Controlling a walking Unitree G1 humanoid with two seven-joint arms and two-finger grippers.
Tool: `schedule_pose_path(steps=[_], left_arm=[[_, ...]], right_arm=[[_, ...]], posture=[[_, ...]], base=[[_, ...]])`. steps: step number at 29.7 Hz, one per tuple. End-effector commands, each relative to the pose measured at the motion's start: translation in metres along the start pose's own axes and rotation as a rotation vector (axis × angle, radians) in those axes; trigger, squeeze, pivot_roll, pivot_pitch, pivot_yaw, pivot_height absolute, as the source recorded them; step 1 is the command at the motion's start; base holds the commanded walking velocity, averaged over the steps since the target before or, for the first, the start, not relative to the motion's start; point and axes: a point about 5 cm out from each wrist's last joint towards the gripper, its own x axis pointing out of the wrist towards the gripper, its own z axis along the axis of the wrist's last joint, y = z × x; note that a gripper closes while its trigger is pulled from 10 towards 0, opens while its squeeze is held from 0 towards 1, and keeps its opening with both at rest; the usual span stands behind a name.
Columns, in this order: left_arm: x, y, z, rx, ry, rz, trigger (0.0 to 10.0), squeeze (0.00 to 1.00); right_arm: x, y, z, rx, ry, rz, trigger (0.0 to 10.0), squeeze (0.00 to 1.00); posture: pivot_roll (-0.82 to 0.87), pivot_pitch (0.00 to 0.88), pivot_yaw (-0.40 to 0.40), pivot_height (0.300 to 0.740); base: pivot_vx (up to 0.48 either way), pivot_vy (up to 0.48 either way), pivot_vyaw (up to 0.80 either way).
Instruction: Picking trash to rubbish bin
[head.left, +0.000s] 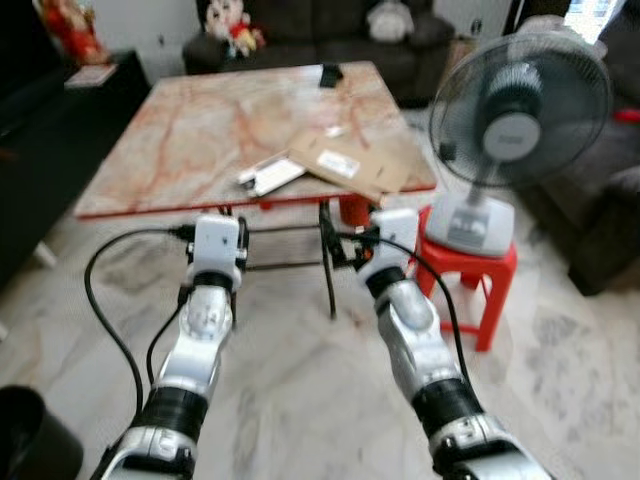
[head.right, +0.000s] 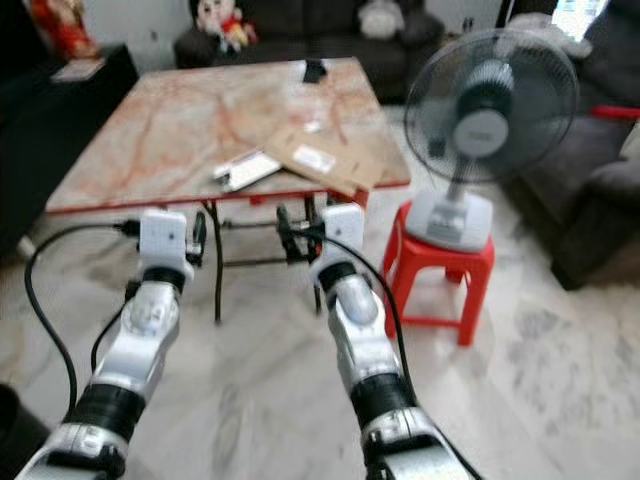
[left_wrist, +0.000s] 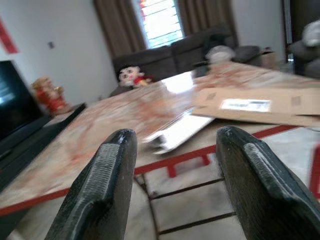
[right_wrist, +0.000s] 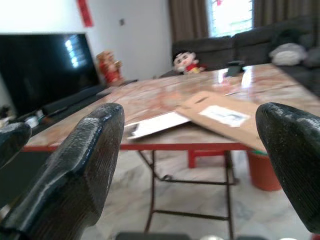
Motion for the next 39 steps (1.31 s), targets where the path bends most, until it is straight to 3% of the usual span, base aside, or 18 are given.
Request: schedule_pose_path(steps=[1,11,20,39], left_arm=[[0.002,0.000,0.004,0.013,-0.018,-0.013,10.0,0.00],[0.001,-0.003,0.005,0.014,-0.021,-0.035,10.0,0.00],[0.000,-0.001,0.005,0.014,-0.020,-0.031,10.0,0.00],[0.000,-0.002,0.005,0.015,-0.013,-0.041,10.0,0.00]], right_arm=[[0.000,0.000,-0.001,-0.005,0.002,-0.006,10.0,0.00],[-0.004,0.004,-0.006,-0.010,0.009,-0.001,10.0,0.00],[-0.002,0.011,-0.004,-0.012,-0.011,0.044,10.0,0.00],[-0.002,0.010,-0.005,0.001,-0.012,0.022,10.0,0.00]], posture=[[-0.01,0.000,0.067,0.740],[-0.01,0.000,0.086,0.740],[0.01,0.000,0.071,0.740],[0.00,0.000,0.089,0.740]], base=[[0.300,0.000,0.00],[0.294,0.000,0.00],[0.296,0.000,0.74],[0.302,0.000,0.00]])
